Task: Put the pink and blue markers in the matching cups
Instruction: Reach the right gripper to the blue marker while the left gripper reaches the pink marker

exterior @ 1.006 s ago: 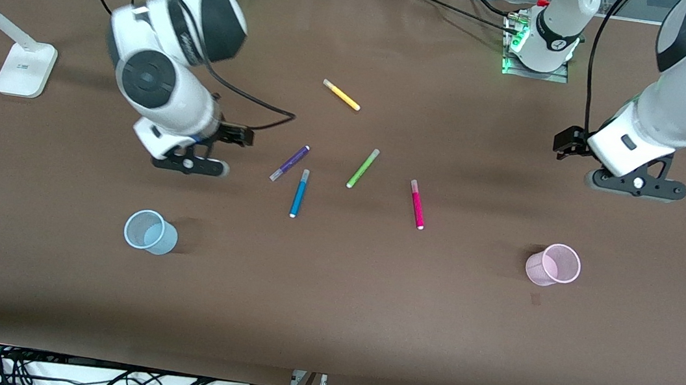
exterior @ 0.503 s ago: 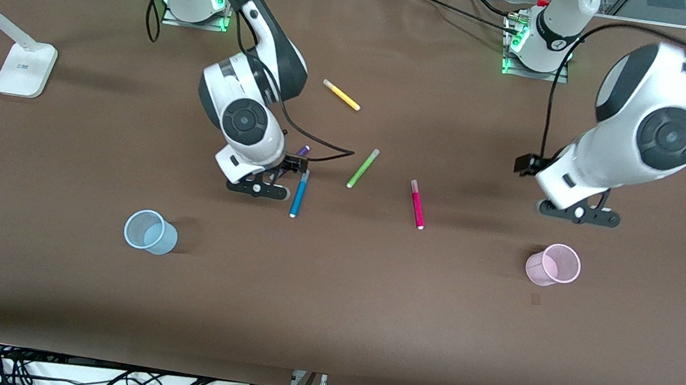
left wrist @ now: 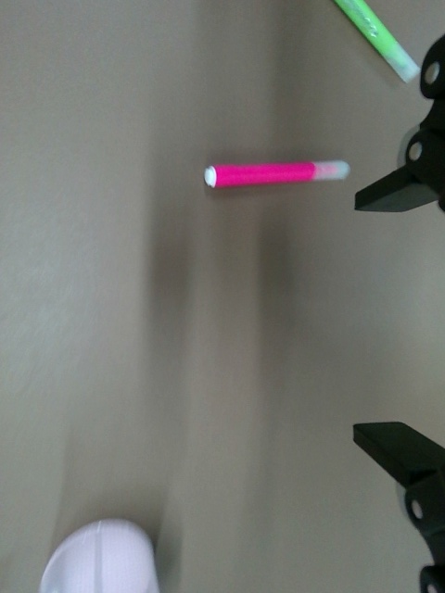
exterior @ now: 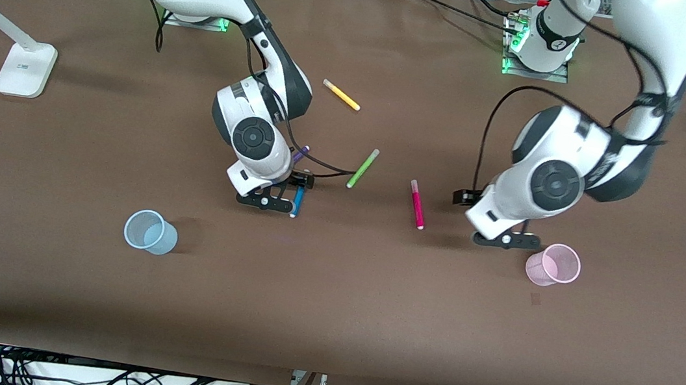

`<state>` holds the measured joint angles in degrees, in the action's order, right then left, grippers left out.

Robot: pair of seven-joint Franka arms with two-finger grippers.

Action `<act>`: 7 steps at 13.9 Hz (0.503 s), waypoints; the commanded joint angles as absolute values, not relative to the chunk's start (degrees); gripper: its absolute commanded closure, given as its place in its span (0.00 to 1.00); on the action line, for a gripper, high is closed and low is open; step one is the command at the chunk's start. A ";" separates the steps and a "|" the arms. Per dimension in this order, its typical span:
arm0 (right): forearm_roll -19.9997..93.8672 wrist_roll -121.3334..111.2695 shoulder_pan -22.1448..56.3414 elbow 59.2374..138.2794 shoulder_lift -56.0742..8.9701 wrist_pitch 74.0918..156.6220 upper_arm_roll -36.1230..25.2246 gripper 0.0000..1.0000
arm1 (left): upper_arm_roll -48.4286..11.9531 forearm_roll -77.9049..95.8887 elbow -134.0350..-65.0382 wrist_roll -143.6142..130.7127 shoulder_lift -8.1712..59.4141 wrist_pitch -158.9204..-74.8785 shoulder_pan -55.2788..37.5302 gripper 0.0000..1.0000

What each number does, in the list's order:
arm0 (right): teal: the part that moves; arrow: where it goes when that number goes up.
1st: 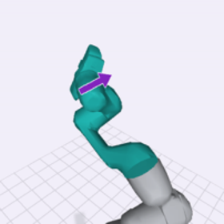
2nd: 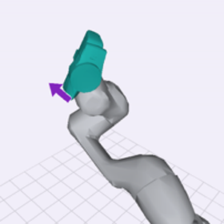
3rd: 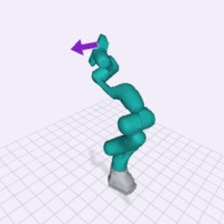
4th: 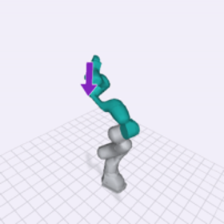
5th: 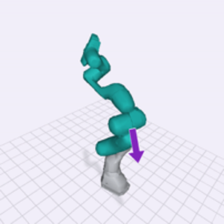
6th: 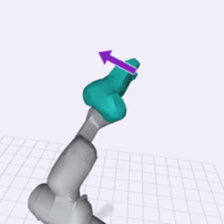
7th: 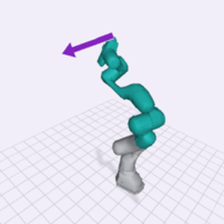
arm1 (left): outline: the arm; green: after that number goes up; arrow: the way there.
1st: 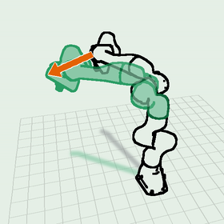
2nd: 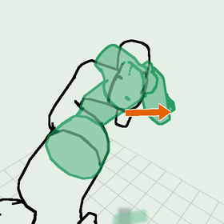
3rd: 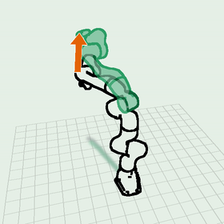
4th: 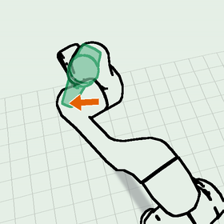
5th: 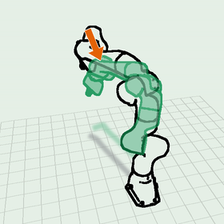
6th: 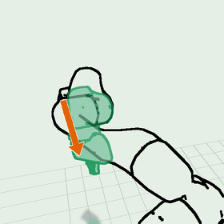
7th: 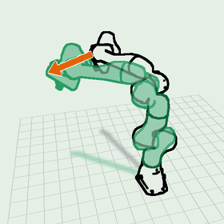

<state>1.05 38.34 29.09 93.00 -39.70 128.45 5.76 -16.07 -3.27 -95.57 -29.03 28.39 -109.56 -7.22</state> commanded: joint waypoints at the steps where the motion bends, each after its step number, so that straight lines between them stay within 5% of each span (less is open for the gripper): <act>1: 1.32 39.73 30.50 91.67 -42.36 131.74 5.45 0.01 | -15.64 -2.72 -97.71 -34.18 30.32 -115.02 -10.62 0.00; 7: 1.06 41.40 31.55 91.67 -44.12 134.12 5.36 0.13 | -15.82 -2.72 -110.81 -37.34 30.58 -135.41 -15.89 0.00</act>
